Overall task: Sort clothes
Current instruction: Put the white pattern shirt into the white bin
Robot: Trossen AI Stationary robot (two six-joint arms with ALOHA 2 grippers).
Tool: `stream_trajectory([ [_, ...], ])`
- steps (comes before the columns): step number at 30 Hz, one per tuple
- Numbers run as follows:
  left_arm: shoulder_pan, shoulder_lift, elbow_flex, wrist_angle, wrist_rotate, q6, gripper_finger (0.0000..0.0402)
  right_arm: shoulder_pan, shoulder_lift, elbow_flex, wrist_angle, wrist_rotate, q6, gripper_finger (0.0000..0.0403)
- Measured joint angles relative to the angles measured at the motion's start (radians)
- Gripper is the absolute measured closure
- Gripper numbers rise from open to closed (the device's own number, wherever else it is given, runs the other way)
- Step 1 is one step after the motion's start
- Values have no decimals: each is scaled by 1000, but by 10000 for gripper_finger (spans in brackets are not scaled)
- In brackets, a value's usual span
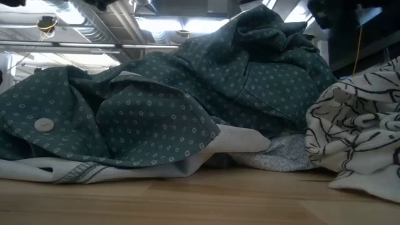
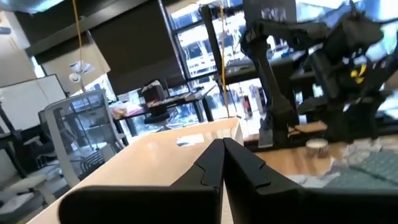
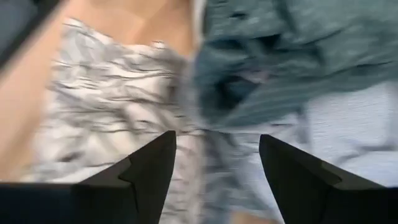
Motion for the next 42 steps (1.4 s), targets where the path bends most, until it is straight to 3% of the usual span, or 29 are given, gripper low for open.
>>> stream_trajectory([
  [7,17,23,0,13,-2,0,400,72,38,0,-7,-67,149,107],
  [12,17,15,0,13,-1,-26,400,85,148,0,-4,-67,181,79],
  [19,17,15,0,9,-1,-30,400,70,316,0,42,-105,143,79],
  [26,17,15,0,9,0,-31,400,72,394,2,46,-30,114,93],
  [35,17,15,0,8,0,-38,400,73,450,5,62,1,106,152],
  [39,17,15,0,8,0,-38,400,73,452,4,68,21,98,209],
  [42,17,15,0,8,0,-48,400,73,452,3,66,33,95,274],
])
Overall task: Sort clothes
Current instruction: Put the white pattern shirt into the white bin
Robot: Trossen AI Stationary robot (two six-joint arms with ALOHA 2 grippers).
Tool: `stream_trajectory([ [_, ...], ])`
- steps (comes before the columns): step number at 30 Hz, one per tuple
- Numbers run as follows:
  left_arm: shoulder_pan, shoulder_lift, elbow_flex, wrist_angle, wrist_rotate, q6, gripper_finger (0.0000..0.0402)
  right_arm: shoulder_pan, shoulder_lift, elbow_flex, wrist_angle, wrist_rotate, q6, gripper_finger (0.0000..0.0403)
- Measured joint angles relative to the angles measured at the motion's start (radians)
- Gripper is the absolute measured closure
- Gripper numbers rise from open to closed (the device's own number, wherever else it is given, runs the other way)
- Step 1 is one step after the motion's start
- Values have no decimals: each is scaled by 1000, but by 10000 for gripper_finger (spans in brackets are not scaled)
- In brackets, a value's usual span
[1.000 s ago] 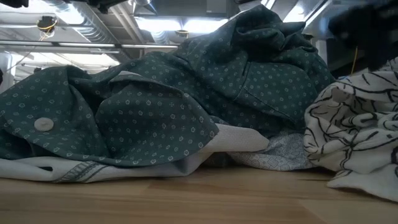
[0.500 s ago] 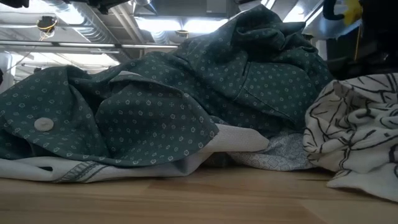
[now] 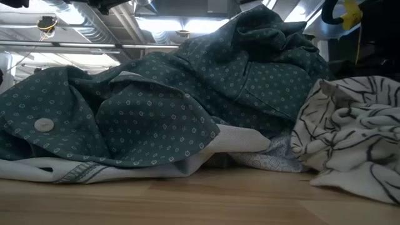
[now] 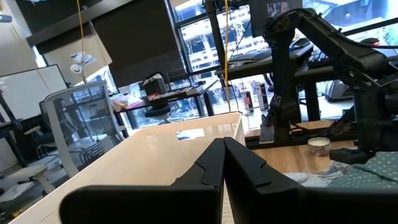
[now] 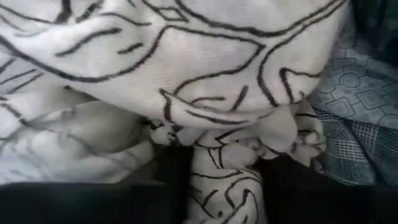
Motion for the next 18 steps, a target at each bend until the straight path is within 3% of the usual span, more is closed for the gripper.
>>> stream_trajectory([
  [4,0,0,0,0,0,-1,400,0,-12,-1,-6,2,-9,365],
  [18,0,0,0,-4,0,-5,400,5,-239,73,-224,16,-12,364],
])
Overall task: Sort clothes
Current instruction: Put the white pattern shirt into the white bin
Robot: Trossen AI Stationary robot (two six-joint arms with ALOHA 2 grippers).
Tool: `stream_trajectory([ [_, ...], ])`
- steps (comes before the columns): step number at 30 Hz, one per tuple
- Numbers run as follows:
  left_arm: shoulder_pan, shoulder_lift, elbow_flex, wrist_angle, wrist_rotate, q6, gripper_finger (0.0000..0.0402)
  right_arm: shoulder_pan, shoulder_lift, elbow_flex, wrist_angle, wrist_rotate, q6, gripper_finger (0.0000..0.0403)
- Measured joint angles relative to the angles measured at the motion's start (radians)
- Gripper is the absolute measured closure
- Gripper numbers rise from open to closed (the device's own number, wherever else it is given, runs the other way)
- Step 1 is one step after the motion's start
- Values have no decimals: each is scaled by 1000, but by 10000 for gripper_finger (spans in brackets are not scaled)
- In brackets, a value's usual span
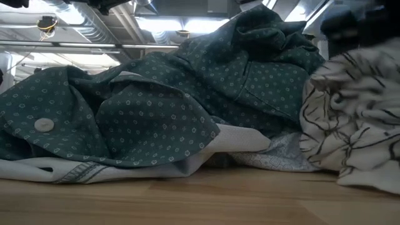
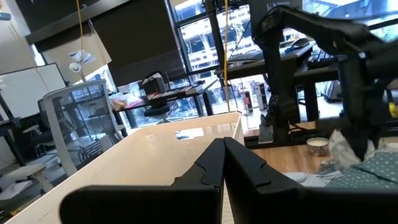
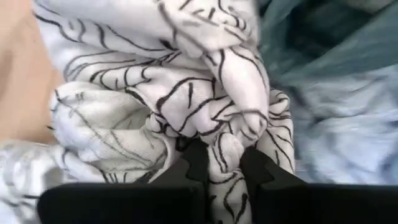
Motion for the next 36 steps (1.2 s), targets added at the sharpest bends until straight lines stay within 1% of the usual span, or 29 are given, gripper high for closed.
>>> stream_trajectory([
  [5,0,0,0,-2,0,-4,400,0,-59,45,-45,38,-36,364],
  [11,0,0,0,-2,0,-5,400,1,-110,104,-132,128,-49,364],
  [17,0,0,0,-9,0,-7,400,0,-174,160,-143,238,-99,364],
  [22,0,0,0,-9,0,-7,400,0,-224,241,-153,382,-176,364],
  [26,0,0,0,-9,0,-7,400,0,-267,320,-174,537,-232,364],
  [31,0,0,0,-22,0,-7,400,-10,-320,410,-174,728,-340,364],
  [36,0,0,0,-24,0,-7,400,-87,-364,482,-172,825,-442,364],
])
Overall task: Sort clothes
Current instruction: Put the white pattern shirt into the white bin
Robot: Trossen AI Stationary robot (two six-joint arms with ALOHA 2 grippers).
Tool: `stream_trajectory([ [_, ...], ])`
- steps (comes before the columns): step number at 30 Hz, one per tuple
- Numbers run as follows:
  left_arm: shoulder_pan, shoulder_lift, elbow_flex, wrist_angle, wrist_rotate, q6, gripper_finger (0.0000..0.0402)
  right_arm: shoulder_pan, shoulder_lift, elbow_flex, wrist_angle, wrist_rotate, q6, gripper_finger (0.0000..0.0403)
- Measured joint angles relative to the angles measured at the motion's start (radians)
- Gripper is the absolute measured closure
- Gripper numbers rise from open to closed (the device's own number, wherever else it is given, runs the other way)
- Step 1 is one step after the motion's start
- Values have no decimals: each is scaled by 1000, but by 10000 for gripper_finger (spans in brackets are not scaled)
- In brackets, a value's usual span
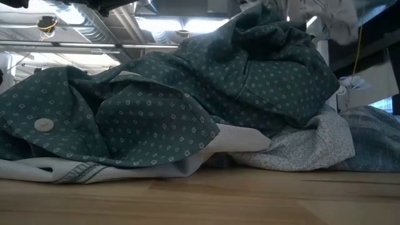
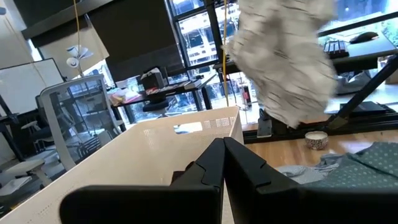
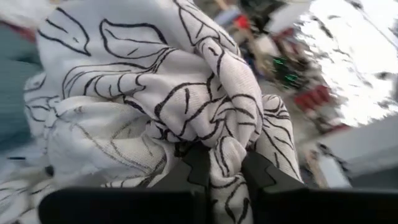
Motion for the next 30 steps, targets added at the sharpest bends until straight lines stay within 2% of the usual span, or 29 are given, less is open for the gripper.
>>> stream_trajectory([
  [3,0,0,0,0,0,2,400,-83,-16,28,30,35,-99,364],
  [7,0,0,0,1,0,3,400,-235,-21,32,163,14,-286,364],
  [9,0,0,0,1,0,3,400,-317,-19,32,235,-33,-371,364],
  [14,0,0,0,2,0,8,400,-545,6,31,378,-251,-488,364],
  [21,0,0,0,2,0,13,400,-793,52,-36,560,-477,-503,364],
  [26,0,0,0,2,0,15,400,-887,79,-143,615,-563,-485,364],
  [30,0,0,0,2,0,35,400,-911,87,-252,640,-569,-462,364],
])
